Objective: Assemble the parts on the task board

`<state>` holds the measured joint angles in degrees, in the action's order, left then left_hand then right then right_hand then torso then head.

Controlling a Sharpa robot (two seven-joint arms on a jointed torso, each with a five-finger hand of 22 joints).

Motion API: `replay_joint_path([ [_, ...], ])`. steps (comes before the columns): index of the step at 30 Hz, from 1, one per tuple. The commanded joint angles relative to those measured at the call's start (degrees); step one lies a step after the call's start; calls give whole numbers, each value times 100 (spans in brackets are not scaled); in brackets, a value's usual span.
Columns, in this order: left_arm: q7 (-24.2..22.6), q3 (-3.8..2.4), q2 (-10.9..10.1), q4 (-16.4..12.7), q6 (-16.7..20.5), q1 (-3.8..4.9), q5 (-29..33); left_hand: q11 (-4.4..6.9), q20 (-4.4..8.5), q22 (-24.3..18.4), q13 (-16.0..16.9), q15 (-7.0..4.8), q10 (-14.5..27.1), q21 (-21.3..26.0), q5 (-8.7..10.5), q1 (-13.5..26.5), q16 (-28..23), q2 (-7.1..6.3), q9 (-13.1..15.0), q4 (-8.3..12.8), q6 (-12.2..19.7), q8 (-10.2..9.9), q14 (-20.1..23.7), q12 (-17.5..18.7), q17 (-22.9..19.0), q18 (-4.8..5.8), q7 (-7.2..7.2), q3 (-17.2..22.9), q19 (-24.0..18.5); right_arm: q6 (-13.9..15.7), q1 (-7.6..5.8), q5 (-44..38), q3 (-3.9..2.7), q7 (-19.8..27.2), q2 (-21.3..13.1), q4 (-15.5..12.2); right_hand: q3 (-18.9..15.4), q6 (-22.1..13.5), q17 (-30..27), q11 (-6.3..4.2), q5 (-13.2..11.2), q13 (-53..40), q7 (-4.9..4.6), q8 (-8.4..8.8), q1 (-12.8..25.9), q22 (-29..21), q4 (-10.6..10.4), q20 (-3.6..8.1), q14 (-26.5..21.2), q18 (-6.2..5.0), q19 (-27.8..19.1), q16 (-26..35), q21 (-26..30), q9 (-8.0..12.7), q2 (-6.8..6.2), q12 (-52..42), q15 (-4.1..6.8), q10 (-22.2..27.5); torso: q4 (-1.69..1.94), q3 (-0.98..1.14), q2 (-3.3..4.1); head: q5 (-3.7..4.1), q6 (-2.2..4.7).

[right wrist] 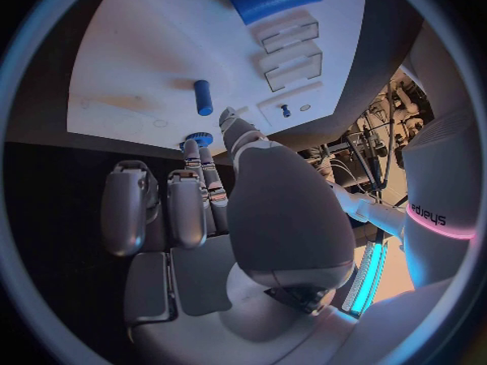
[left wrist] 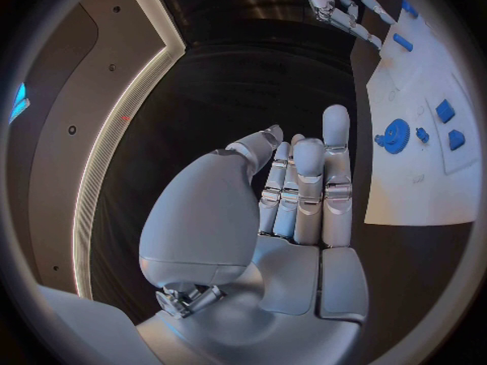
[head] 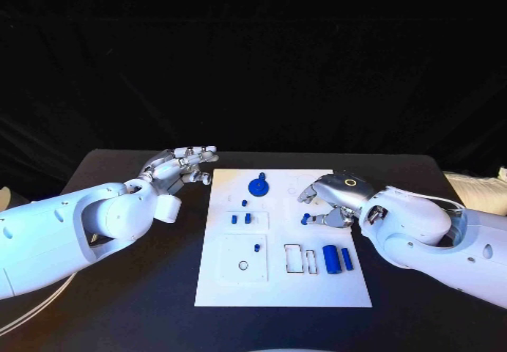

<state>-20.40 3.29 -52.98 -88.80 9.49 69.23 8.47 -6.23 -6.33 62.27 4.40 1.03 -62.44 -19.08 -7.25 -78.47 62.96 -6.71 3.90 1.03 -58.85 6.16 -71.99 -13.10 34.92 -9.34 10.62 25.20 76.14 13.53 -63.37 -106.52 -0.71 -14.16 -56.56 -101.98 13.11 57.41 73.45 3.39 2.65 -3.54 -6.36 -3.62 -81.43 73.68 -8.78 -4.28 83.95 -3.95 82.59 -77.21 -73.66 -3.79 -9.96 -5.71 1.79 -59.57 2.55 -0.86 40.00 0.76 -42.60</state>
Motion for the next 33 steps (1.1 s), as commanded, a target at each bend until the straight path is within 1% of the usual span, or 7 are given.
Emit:
replay_joint_path([
  [1,-24,-2,10,-13,-107,2,-39,-3,0,-11,-5,3,36,31,-1,-10,-4,28,-2,36,30,3,48,-41,-11,-90,1,9,-15,-351,-4,-107,0,-175,16,73,-47,-10,3,-21,13,-6,45,-5,-39,2,-10,47,329,-45,10,-12,20,-3,-13,33,56,37,5,2,6,-2,0],
  [11,-20,-2,7,-15,-117,2,-39,-3,0,-11,-5,3,36,31,-1,-10,-4,28,-2,36,30,3,48,-41,-11,-90,1,9,-15,-508,22,-169,2,-130,118,235,-67,129,-18,-62,12,-19,88,-40,-113,5,-50,87,339,-38,29,-3,19,-23,75,-3,85,-102,11,-5,8,-4,-23],
  [14,-22,-2,6,-14,-117,2,-39,-3,0,-11,-5,3,36,31,-1,-10,-4,28,-2,36,30,3,48,-41,-11,-90,1,9,-15,-558,56,-145,2,-72,165,264,-34,214,-23,-66,12,-21,90,-61,-164,8,-55,91,343,-35,36,-3,18,-33,139,-31,80,-196,-1,1,7,-24,-29],
  [18,-16,-2,5,-13,-117,2,-39,-3,0,-11,-5,3,36,31,-1,-10,-4,28,-2,36,30,3,48,-41,-11,-90,1,9,-15,-624,89,-98,3,15,227,303,42,369,-22,-73,15,-17,93,-103,-243,21,-59,86,349,-28,50,-9,5,-51,240,-65,64,-343,-1,3,9,-30,-39],
  [20,-9,-2,7,-15,-122,2,-39,-3,0,-11,-5,3,36,31,-1,-10,-4,28,-2,36,30,3,48,-41,-11,-90,1,9,-15,-687,104,-56,3,80,270,342,99,449,-35,-90,16,-7,115,-119,-281,14,-72,89,349,-31,50,-3,15,-57,307,-59,82,-399,1,-2,6,-32,-41],
  [24,-4,-2,10,-16,-126,1,-39,-3,0,-11,-5,3,36,31,-1,-10,-4,28,-2,36,30,3,48,-41,-11,-90,1,9,-15,-758,126,-24,3,145,317,386,175,559,-46,-120,16,-1,141,-136,-315,10,-99,110,350,-34,52,1,21,-63,387,-44,115,-487,6,1,8,-40,-47],
  [33,-2,-2,13,-12,-132,1,-39,-3,0,-11,-5,3,36,31,-1,-10,-4,28,-2,36,30,3,48,-41,-11,-90,1,9,-15,-770,146,-8,3,207,382,444,264,700,-61,-123,17,0,136,-129,-340,8,-138,123,351,-30,59,4,27,-62,432,-3,114,-654,0,2,6,-44,-55],
])
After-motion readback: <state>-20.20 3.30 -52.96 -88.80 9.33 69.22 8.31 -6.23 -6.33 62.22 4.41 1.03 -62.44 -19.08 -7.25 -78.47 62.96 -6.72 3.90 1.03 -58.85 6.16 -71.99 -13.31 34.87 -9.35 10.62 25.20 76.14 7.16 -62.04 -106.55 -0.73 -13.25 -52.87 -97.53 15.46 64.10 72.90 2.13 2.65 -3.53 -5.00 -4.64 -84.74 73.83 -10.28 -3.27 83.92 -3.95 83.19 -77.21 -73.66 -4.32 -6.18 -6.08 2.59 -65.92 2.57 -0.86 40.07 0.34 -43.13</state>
